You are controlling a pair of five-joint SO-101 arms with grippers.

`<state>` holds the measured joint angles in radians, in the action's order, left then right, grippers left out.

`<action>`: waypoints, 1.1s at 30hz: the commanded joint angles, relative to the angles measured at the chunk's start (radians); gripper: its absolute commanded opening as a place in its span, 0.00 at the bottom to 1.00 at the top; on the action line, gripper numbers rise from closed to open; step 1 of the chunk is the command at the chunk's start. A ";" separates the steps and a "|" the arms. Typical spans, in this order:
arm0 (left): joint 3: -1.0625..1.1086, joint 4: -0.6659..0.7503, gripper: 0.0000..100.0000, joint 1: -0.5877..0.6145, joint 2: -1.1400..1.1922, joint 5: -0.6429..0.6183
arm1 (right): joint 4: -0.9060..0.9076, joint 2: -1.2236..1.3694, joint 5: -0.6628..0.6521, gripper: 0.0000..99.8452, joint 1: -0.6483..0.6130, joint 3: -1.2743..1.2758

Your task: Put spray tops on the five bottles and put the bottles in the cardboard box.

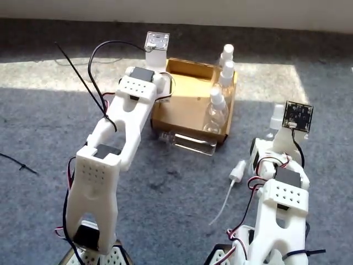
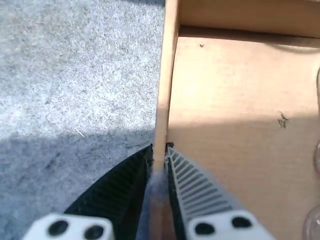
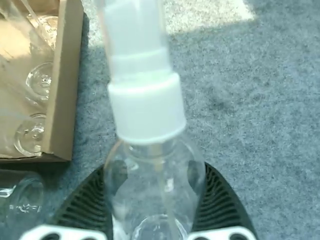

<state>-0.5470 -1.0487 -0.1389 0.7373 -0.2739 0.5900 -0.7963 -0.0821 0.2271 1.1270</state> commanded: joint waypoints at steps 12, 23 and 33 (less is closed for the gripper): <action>-0.005 -0.037 0.01 0.045 -0.030 -0.087 | -0.019 -0.016 -0.009 0.00 -0.007 -0.015; -0.005 -0.041 0.01 0.070 -0.030 -0.130 | -0.018 -0.016 -0.009 0.00 -0.007 -0.013; -0.005 -0.057 0.01 0.068 -0.030 -0.157 | -0.018 -0.016 -0.009 0.00 -0.007 -0.013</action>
<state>-0.5470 -1.0932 -0.1112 0.7373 -0.4166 0.5900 -0.7963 -0.0821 0.2271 1.1270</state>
